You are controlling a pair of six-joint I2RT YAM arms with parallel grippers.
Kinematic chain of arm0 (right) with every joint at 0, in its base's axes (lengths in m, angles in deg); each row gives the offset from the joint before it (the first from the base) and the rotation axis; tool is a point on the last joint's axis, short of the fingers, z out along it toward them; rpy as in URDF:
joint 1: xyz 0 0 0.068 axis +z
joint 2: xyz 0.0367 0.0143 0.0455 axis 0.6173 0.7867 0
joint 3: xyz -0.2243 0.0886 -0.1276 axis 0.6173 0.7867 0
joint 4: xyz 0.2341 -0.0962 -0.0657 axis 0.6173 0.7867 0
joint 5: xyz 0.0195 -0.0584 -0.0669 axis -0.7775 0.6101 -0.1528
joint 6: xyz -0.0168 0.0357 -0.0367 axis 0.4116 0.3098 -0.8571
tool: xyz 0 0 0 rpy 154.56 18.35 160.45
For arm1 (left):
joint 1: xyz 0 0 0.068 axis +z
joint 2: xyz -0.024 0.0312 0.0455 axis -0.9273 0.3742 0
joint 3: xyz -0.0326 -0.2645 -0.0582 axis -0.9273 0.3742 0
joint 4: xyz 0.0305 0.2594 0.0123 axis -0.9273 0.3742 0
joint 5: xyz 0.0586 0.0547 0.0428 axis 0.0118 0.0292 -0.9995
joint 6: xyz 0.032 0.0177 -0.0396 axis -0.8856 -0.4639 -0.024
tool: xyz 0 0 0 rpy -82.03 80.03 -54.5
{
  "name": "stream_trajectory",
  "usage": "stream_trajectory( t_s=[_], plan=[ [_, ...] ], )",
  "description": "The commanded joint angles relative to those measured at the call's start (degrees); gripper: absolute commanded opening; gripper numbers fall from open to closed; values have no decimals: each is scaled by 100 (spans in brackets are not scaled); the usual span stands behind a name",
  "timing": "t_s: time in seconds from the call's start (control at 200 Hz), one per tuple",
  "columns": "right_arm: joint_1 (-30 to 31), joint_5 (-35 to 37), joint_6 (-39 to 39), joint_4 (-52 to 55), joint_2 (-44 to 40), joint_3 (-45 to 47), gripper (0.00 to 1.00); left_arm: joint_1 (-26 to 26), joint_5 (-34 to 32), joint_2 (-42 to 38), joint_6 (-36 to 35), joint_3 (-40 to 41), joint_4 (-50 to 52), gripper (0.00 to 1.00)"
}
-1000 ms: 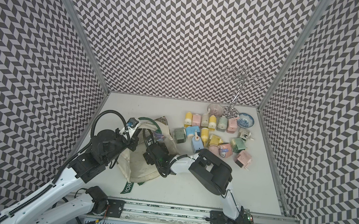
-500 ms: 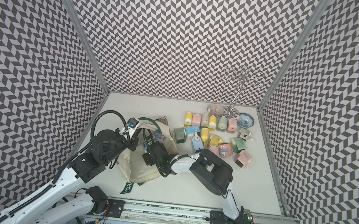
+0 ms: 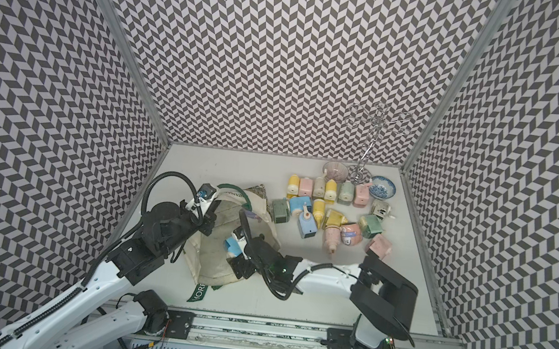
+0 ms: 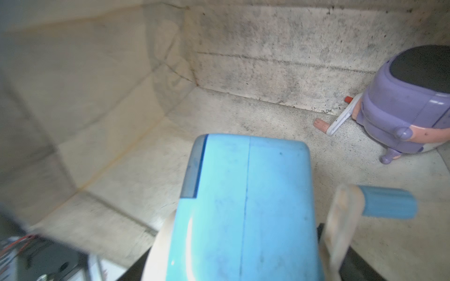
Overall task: Take out the pencil sharpeners from the tote bags
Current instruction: Pick up the pencil sharpener from the canvas bag, then place the pencil sharpener at the center of the board.
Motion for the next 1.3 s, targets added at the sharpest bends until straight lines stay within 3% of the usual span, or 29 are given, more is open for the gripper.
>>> stream_trajectory(
  t_s=[0.0,0.095,0.29,0.546,0.761,1.051,1.292],
  plan=[
    [60,-366,-77,-33,-905,299,41,-56,-34,-71,-19,-298,-354,0],
    [60,-299,-76,255,-1730,519,40,-58,-89,-55,-6,-299,-344,0],
    [42,531,4,717,-3187,826,40,-58,-134,-53,15,-318,-322,0],
    [-621,915,556,1276,-4039,1095,38,-33,-481,-10,96,-355,-227,0],
    [-1533,6,1087,781,-3648,1494,37,-7,-876,-41,100,-356,-161,0],
    [-1877,-119,1385,93,-2052,1374,35,388,-1191,25,204,-362,-133,0],
    [-2143,65,1433,312,-502,698,34,489,-1081,64,235,-358,-142,0]
  ],
)
